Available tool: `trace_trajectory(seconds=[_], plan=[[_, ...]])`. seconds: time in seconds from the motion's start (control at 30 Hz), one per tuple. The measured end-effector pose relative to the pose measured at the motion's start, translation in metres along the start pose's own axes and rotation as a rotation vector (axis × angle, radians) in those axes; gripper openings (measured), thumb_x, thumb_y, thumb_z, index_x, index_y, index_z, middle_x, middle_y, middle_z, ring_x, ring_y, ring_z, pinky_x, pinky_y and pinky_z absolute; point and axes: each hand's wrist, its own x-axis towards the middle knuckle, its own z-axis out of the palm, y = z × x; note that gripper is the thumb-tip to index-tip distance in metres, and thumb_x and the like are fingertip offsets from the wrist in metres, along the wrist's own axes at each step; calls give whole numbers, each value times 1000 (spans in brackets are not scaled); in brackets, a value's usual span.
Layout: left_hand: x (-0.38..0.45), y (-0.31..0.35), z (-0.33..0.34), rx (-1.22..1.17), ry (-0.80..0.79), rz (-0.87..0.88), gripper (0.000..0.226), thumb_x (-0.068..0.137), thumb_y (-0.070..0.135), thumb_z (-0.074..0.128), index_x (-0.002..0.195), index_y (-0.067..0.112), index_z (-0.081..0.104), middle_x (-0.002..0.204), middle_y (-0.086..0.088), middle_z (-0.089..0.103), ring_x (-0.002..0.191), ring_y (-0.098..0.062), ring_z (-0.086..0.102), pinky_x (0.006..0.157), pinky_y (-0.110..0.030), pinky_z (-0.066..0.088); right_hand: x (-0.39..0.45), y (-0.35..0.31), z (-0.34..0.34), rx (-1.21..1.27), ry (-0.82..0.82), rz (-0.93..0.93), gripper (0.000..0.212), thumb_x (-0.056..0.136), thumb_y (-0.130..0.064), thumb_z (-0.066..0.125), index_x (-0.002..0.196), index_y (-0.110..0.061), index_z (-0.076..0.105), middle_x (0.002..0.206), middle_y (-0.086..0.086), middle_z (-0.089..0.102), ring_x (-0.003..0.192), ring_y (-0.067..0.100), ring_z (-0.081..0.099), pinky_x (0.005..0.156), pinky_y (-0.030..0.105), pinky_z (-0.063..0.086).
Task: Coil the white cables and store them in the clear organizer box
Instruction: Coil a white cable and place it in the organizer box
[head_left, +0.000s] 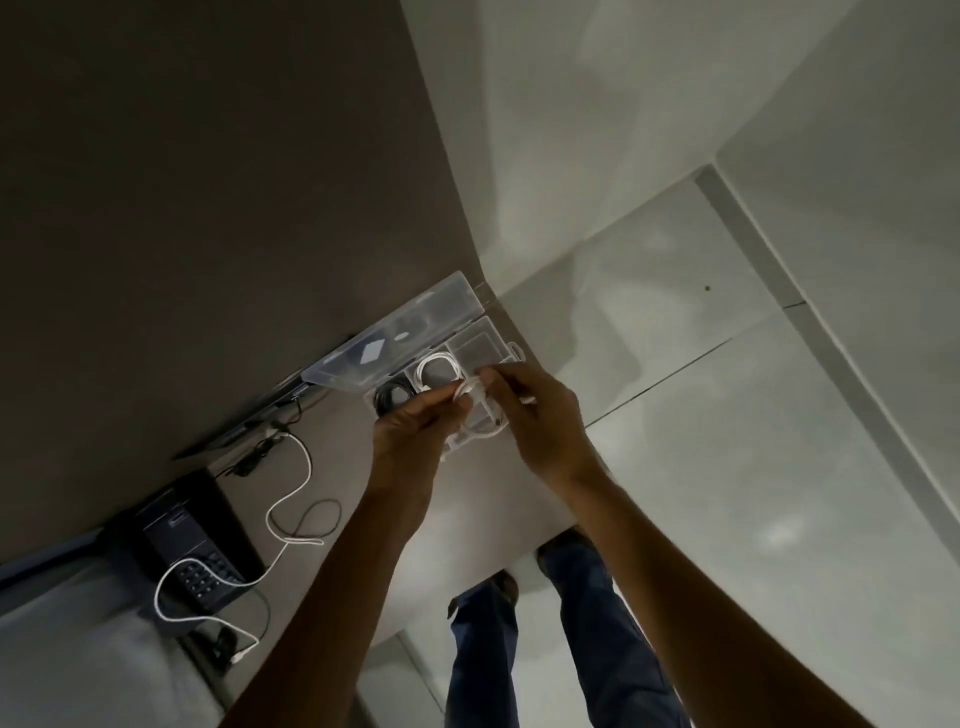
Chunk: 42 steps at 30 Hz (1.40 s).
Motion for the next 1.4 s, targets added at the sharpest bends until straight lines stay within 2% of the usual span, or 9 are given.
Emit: trace_trajectory(seconds=[0.17, 0.33, 0.43, 0.6, 0.77, 0.87, 0.97, 1.27, 1.4], plan=[[63, -17, 10, -79, 103, -86, 16, 93, 9, 79, 108, 8, 79, 101, -5, 84, 99, -19, 79, 94, -41, 62, 43, 37, -5, -115, -36, -132, 25, 101, -17, 72, 126, -13, 78, 113, 4, 83, 95, 6, 76, 84, 10, 59], [104, -24, 25, 222, 197, 148, 15, 93, 15, 81, 101, 2, 81, 96, -10, 83, 73, 1, 76, 83, -26, 63, 74, 58, 11, -80, 98, -59, 18, 95, -4, 78, 112, -2, 81, 103, 13, 84, 79, -14, 72, 78, -3, 50], [111, -30, 32, 289, 269, 302, 15, 91, 14, 83, 94, 0, 78, 84, -6, 78, 75, -16, 74, 76, -28, 61, 85, 59, 21, -171, 162, -58, 13, 96, -10, 78, 108, -8, 83, 102, 9, 84, 80, 4, 75, 82, 10, 56], [117, -38, 44, 335, 345, 434, 16, 93, 14, 82, 92, -2, 76, 80, -2, 77, 68, -7, 72, 72, -21, 58, 96, 71, 32, -422, 188, -74, 16, 99, -23, 74, 109, -13, 82, 106, 7, 81, 102, 28, 67, 87, 32, 55], [117, -41, 44, 525, 307, 550, 16, 92, 14, 82, 101, 1, 80, 96, -11, 83, 86, -14, 74, 73, -1, 51, 93, 92, 29, -85, 284, 31, 5, 100, -4, 66, 100, -9, 68, 91, 4, 68, 81, 15, 71, 75, 21, 59], [122, -46, 46, 644, 297, 587, 18, 94, 20, 80, 104, 4, 81, 97, -15, 80, 91, -27, 73, 77, -24, 57, 88, 108, 27, -66, 186, -5, 9, 103, -6, 65, 109, -1, 67, 84, -8, 69, 78, 7, 71, 69, 11, 56], [127, -49, 47, 693, 249, 562, 19, 98, 19, 76, 109, 5, 80, 110, -17, 73, 105, -32, 68, 91, -48, 62, 80, 114, 25, -150, 168, -103, 12, 100, -16, 72, 112, -20, 71, 108, 2, 72, 102, 20, 69, 83, 22, 59], [118, -52, 25, 915, 107, 713, 16, 97, 4, 74, 109, -6, 79, 102, -23, 80, 101, -38, 76, 96, -31, 50, 85, 105, 31, -397, 223, -128, 24, 93, -29, 82, 114, -19, 75, 125, 6, 70, 110, 26, 69, 86, 36, 64], [117, -47, 25, 1046, 72, 732, 21, 99, 15, 74, 115, 3, 80, 117, -14, 81, 113, -35, 71, 101, -46, 55, 94, 92, 35, -317, 236, -19, 23, 97, -26, 77, 116, -17, 68, 115, 4, 75, 101, 24, 70, 92, 36, 63]])
